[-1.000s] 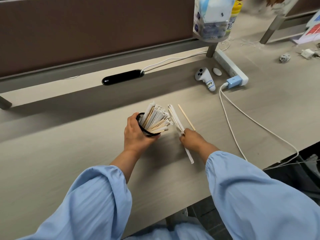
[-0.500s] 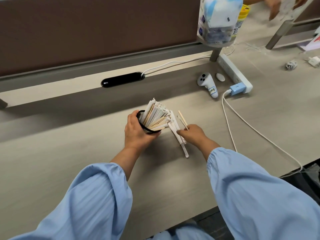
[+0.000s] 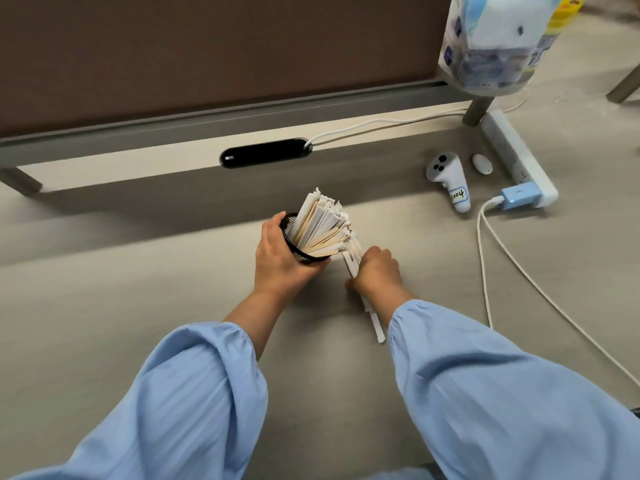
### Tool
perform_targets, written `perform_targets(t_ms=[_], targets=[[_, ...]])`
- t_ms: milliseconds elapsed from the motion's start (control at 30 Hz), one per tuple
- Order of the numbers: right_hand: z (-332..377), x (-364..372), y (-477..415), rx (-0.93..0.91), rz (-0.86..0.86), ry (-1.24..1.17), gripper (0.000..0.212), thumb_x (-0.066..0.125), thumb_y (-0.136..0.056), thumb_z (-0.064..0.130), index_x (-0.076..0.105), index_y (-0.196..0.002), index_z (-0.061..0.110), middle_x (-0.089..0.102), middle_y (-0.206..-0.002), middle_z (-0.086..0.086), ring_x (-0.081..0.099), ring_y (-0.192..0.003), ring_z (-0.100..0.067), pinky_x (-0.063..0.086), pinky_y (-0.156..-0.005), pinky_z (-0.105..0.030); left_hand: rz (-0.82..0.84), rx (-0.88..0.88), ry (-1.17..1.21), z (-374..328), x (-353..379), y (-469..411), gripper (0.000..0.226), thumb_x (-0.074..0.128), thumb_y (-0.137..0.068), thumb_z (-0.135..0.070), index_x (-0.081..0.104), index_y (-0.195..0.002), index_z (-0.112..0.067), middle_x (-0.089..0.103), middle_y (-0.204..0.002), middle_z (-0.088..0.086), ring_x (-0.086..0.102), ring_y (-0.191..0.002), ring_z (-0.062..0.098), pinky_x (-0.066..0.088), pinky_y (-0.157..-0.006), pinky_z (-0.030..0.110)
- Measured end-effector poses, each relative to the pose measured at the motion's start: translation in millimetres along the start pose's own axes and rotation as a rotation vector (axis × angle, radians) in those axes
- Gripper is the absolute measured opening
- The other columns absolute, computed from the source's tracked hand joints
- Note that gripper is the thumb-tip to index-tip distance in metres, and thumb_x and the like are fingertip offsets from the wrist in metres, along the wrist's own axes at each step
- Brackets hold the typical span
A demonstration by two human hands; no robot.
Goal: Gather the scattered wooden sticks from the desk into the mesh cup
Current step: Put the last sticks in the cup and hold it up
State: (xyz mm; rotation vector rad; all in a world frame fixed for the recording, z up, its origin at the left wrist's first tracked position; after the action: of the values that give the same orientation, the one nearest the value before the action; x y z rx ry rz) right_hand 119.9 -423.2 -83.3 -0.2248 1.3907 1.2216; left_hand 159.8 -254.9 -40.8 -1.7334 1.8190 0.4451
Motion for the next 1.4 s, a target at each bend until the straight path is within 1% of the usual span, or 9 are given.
perform_targets(t_ms=[67,133,233,467,667,1000,1200,1267,1400], targets=[[4.9,-1.6,-3.9,-0.003,0.028,-0.017,0.034,0.056,-0.087,0.009,0.054,-0.121,0.006,0.054,-0.129,-0.016,0.052,-0.120,-0.034,0.043,-0.098,-0.034,0.001,-0.003,-0.008,0.9,-0.1,-0.5,0.098,0.089,-0.049,-0.026,0.035,-0.129,-0.003,0.047,-0.122,0.014,0.048,-0.110,0.026,0.040,-0.094,0.033],[3.9,-5.8,-5.1,-0.007,0.046,0.002,0.028,0.057,-0.086,0.008,0.060,-0.113,0.008,0.060,-0.124,-0.013,0.057,-0.115,-0.032,0.046,-0.092,-0.031,-0.004,-0.004,-0.010,1.4,-0.7,0.0,0.098,0.089,-0.050,-0.026,0.035,-0.129,-0.003,0.046,-0.122,0.014,0.048,-0.111,0.026,0.041,-0.094,0.035],[-2.9,-6.6,-2.0,0.006,0.048,0.020,0.028,0.065,-0.082,0.015,0.061,-0.109,0.010,0.063,-0.119,-0.010,0.060,-0.112,-0.030,0.048,-0.088,-0.030,-0.008,-0.002,-0.010,1.4,0.2,1.8,0.097,0.088,-0.050,-0.027,0.036,-0.128,-0.004,0.047,-0.123,0.014,0.048,-0.111,0.026,0.042,-0.094,0.038],[-5.5,8.7,2.1,0.033,0.026,0.044,0.037,0.045,-0.093,0.010,0.049,-0.130,0.008,0.047,-0.135,-0.014,0.044,-0.127,-0.033,0.040,-0.103,-0.037,-0.001,-0.040,0.019,5.9,1.6,2.8,0.101,0.088,-0.050,-0.031,0.032,-0.131,-0.007,0.050,-0.125,0.010,0.048,-0.113,0.027,0.040,-0.098,0.043],[-8.5,7.5,5.8,0.006,-0.076,-0.004,0.034,0.026,-0.097,0.003,0.041,-0.127,-0.001,0.046,-0.135,-0.021,0.044,-0.126,-0.038,0.038,-0.101,-0.043,-0.001,-0.088,0.080,12.5,0.0,5.2,0.101,0.087,-0.052,-0.030,0.029,-0.133,-0.011,0.049,-0.126,0.006,0.046,-0.116,0.023,0.038,-0.100,0.039],[-12.4,-6.1,4.3,-0.048,-0.100,-0.096,0.033,0.039,-0.095,0.008,0.036,-0.125,-0.003,0.040,-0.133,-0.022,0.050,-0.118,-0.042,0.040,-0.095,-0.044,0.008,-0.097,0.095,14.3,-1.0,4.9,0.101,0.087,-0.053,-0.032,0.029,-0.133,-0.014,0.049,-0.125,0.003,0.046,-0.115,0.021,0.040,-0.099,0.040],[-24.5,-1.7,3.6,-0.016,0.003,-0.056,0.051,0.070,-0.079,0.040,0.056,-0.114,0.005,0.061,-0.119,-0.015,0.059,-0.111,-0.033,0.047,-0.085,-0.033,0.011,-0.065,0.047,12.2,0.9,4.0,0.102,0.087,-0.053,-0.033,0.029,-0.133,-0.011,0.049,-0.126,0.006,0.046,-0.115,0.024,0.039,-0.099,0.043],[-25.1,1.5,0.9,-0.014,0.043,-0.033,0.043,0.071,-0.080,0.032,0.059,-0.111,0.005,0.063,-0.118,-0.016,0.060,-0.109,-0.033,0.047,-0.084,-0.032,0.008,-0.058,0.042,11.1,1.0,4.2,0.101,0.087,-0.053,-0.033,0.030,-0.133,-0.010,0.049,-0.126,0.007,0.046,-0.115,0.025,0.039,-0.099,0.043],[-19.1,2.9,-0.1,-0.046,0.072,0.021,0.028,0.056,-0.089,0.017,0.059,-0.113,0.004,0.061,-0.121,-0.018,0.058,-0.111,-0.034,0.047,-0.089,-0.033,0.013,-0.052,0.035,9.4,1.0,3.0,0.101,0.087,-0.053,-0.033,0.030,-0.133,-0.009,0.049,-0.126,0.007,0.046,-0.114,0.026,0.039,-0.099,0.044]])
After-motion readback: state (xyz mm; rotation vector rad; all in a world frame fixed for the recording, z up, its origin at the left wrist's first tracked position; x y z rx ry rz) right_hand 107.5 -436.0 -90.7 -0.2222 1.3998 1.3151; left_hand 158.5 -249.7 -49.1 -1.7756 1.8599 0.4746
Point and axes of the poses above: each hand's wrist, its own y-axis away from the middle knuckle, its own x-axis out of the palm, z = x × y, the point moved 5 cm from there along -y, towards the middle knuckle
